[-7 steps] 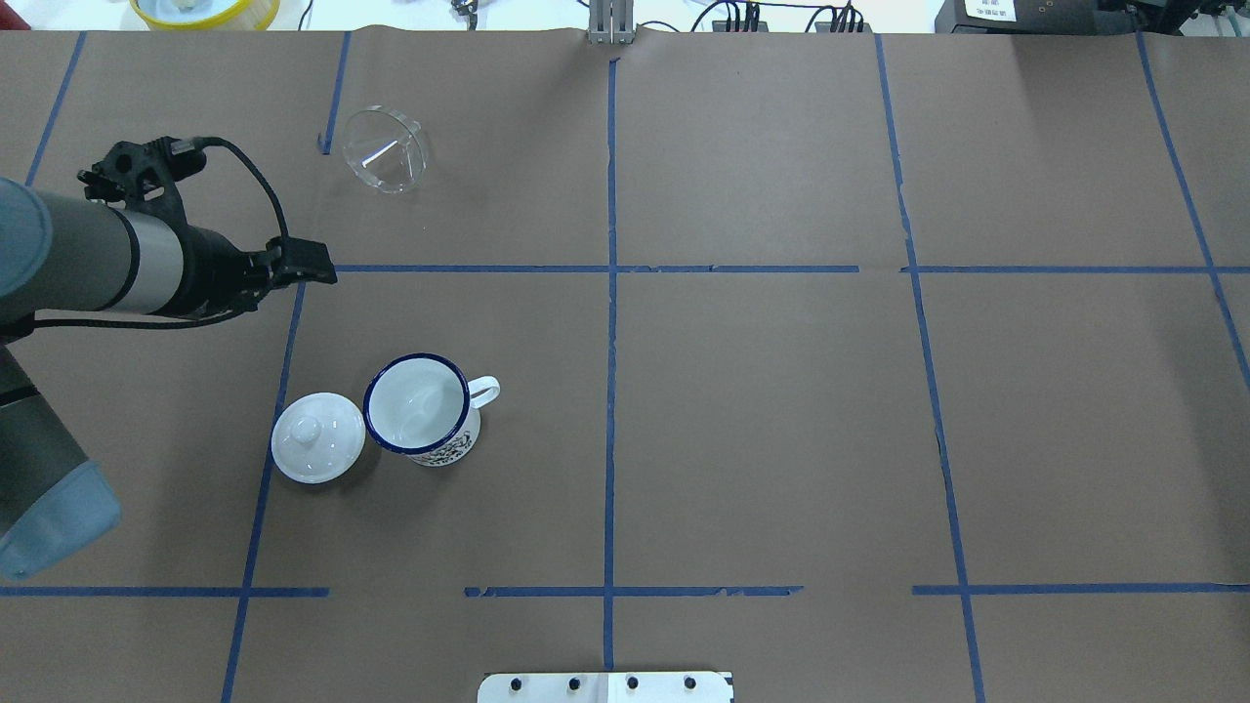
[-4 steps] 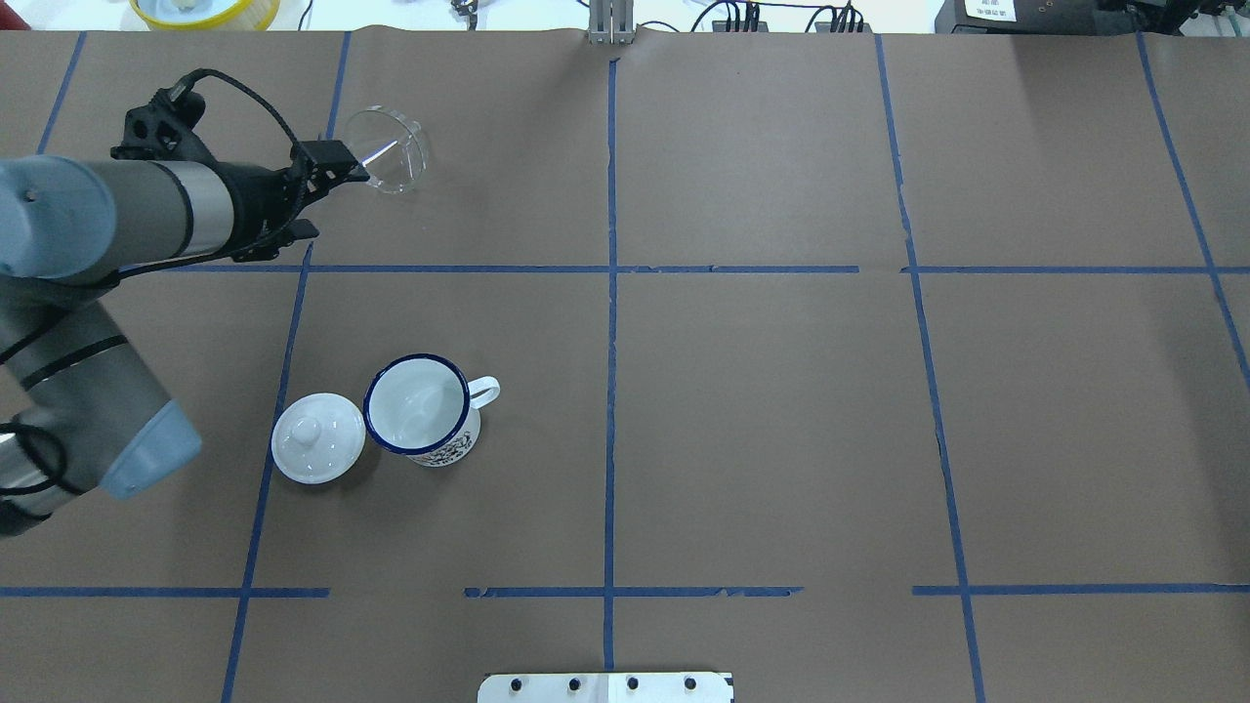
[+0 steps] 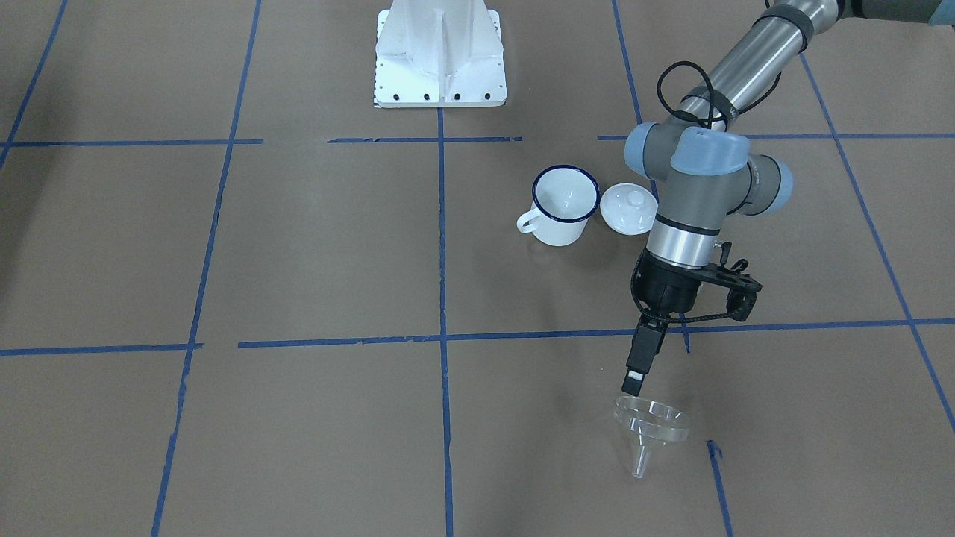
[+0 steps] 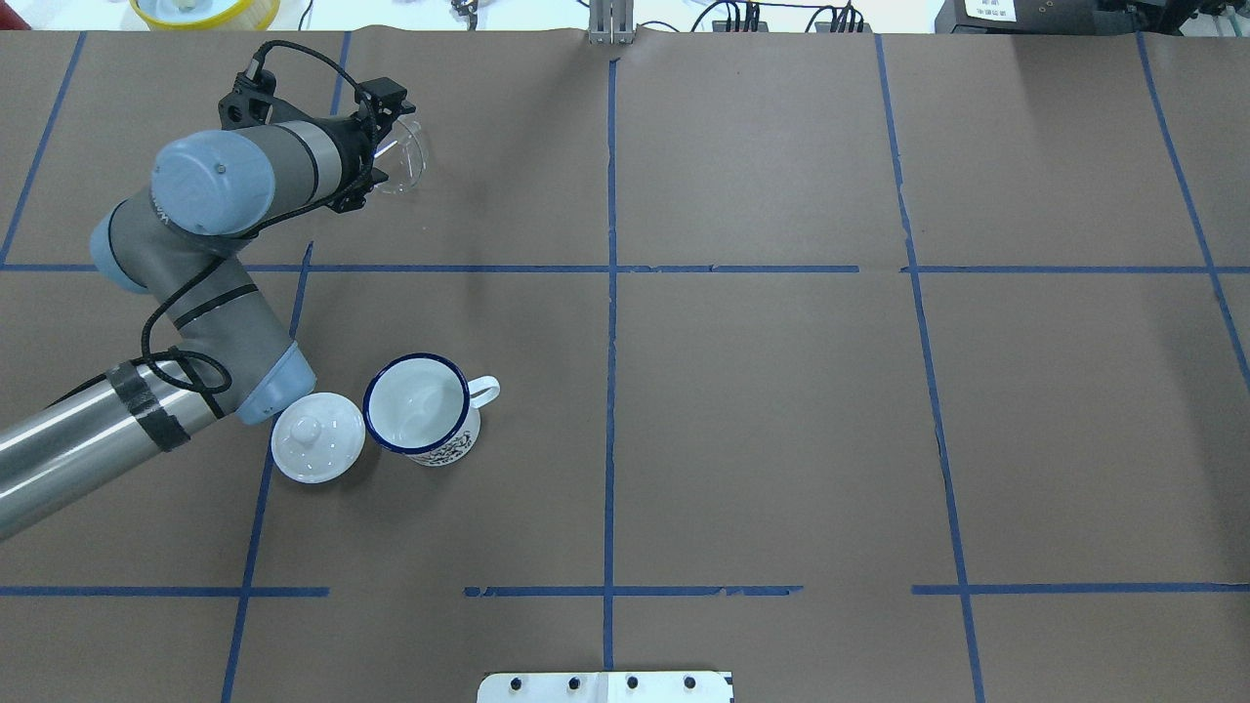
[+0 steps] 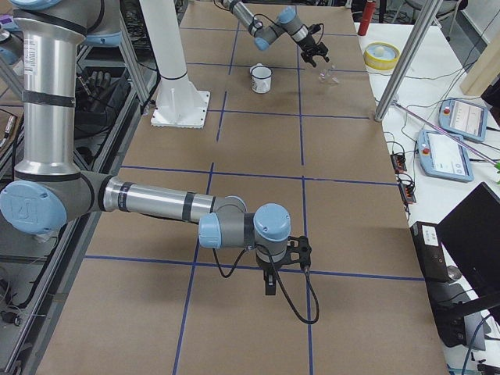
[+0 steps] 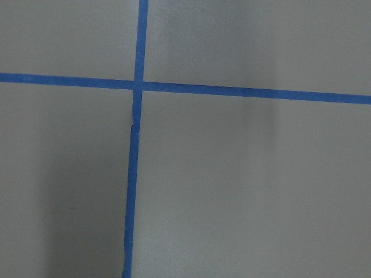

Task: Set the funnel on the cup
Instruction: 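Lower the left gripper over the glass funnel and align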

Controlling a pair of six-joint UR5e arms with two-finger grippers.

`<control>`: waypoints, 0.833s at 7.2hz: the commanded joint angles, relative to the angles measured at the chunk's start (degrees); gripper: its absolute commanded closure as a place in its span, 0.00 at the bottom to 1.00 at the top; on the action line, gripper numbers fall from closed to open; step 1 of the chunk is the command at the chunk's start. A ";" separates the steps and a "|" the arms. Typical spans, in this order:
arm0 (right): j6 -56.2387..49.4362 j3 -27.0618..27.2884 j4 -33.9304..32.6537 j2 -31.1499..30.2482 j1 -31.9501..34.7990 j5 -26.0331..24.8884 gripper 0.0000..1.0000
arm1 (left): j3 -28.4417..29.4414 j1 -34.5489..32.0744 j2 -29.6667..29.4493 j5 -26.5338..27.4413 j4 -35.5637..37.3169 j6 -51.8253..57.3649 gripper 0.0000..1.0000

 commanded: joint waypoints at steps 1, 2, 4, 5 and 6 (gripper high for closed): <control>0.00 0.00 0.00 0.00 0.00 0.00 0.00 | 5.18 0.26 -2.23 1.25 -0.95 -0.61 0.00; 0.00 0.00 0.00 0.00 0.00 0.00 0.00 | 8.06 0.26 -3.63 1.34 -2.08 -0.52 0.02; 0.00 0.00 0.00 0.00 0.00 0.00 0.00 | 9.32 0.26 -3.64 2.74 -4.64 -0.52 0.30; 0.00 0.00 0.00 0.00 0.00 0.00 0.00 | 9.32 0.09 -3.64 2.75 -4.64 -0.43 0.49; 0.00 0.00 0.00 0.00 0.00 0.00 0.00 | 9.32 -0.18 -3.64 2.75 -4.64 -0.43 0.62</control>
